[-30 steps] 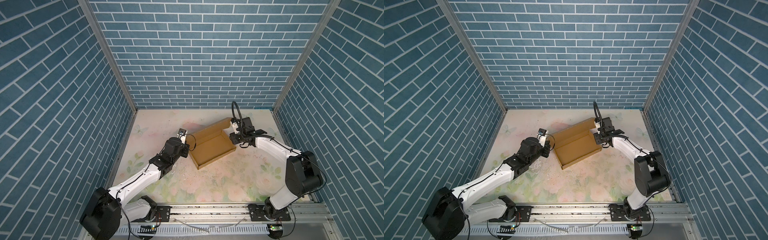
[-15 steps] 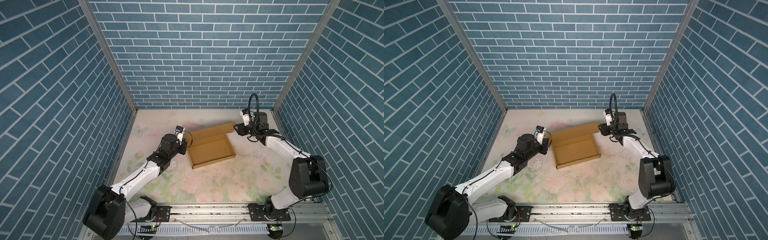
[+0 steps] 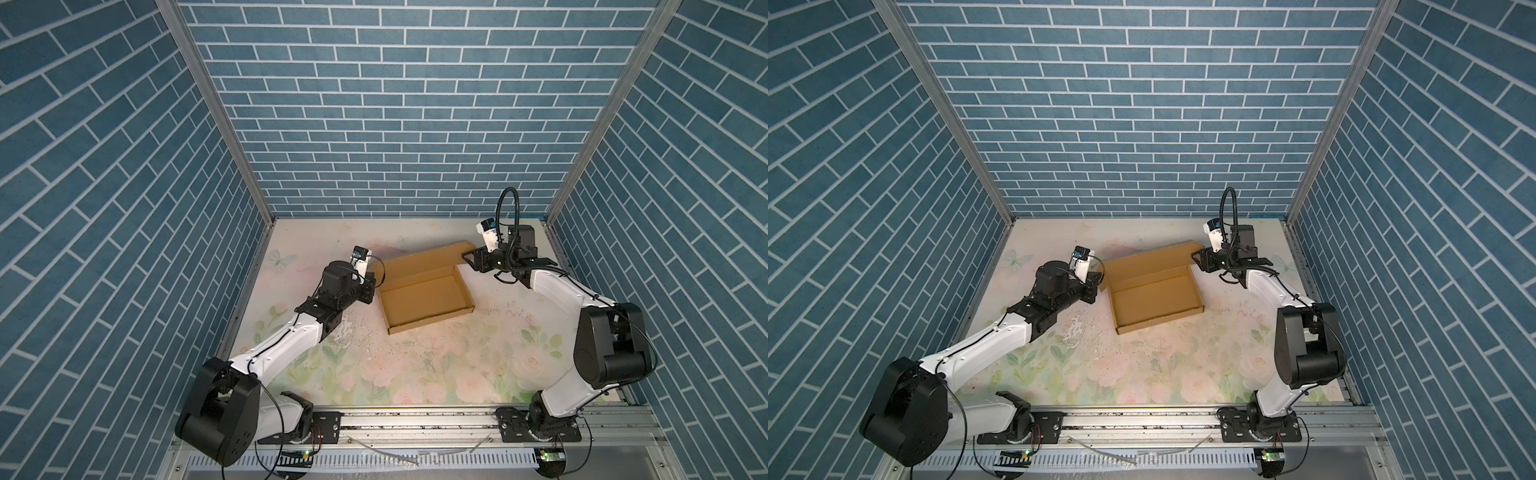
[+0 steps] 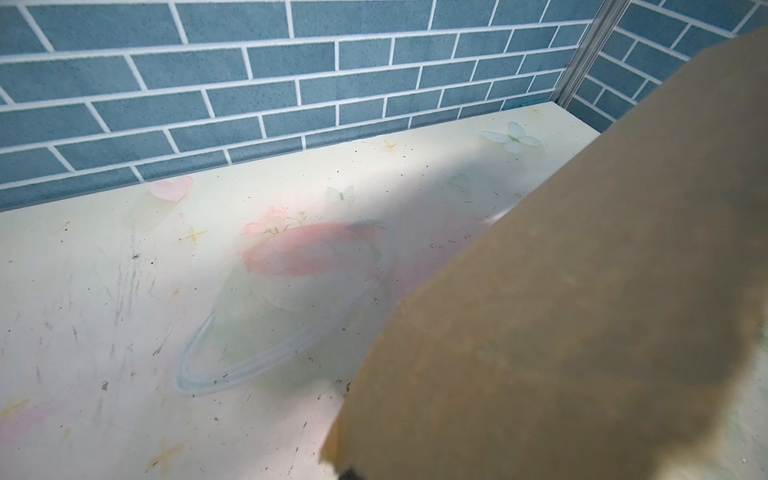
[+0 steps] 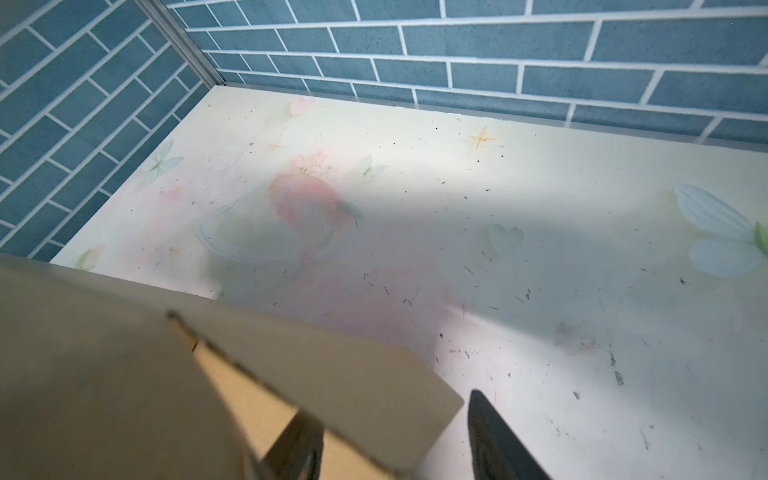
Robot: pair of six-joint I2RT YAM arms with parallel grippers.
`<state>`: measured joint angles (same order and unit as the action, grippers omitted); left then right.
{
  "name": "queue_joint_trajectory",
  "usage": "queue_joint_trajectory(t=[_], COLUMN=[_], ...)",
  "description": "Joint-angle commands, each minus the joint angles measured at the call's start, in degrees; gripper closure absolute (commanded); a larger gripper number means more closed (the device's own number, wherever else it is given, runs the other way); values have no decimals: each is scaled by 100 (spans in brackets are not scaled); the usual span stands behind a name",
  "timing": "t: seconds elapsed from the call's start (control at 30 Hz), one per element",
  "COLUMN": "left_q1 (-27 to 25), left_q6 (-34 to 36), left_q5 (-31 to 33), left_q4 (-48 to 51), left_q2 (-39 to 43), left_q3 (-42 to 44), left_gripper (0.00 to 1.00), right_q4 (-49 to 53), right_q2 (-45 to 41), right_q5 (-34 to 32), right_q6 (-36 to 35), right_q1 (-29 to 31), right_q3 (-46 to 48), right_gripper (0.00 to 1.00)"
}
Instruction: Fold the paper box
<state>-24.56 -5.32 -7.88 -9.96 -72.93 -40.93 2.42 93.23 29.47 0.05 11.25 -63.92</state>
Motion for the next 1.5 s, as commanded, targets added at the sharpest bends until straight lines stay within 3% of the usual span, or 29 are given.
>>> queue_joint_trajectory(t=[0.0,0.17,0.5,0.83,1.13,1.47], left_q1=[92,137,140,138,140,111], left_q6=[-3,-19,-109,-144,-317,-735], left_q5=[-177,-245,-99,-56,-71,-79], left_q4=[-24,11,40,82,90,55], left_q2=[-62,-166,-188,-154,-119,-264], left_q3=[-165,-259,-279,-274,-295,-366], left_gripper=[100,100,100,100,100,100], right_q4=[81,178,329,398,323,224], right_q2=[86,92,-83,-284,-352,-518], right_q5=[164,235,357,76,197,230], right_q6=[-339,-307,-190,-361,-152,-6], right_q1=[23,19,45,49,47,366], right_q3=[-351,-470,-281,-193,-164,177], right_gripper=[44,45,58,60,78,80])
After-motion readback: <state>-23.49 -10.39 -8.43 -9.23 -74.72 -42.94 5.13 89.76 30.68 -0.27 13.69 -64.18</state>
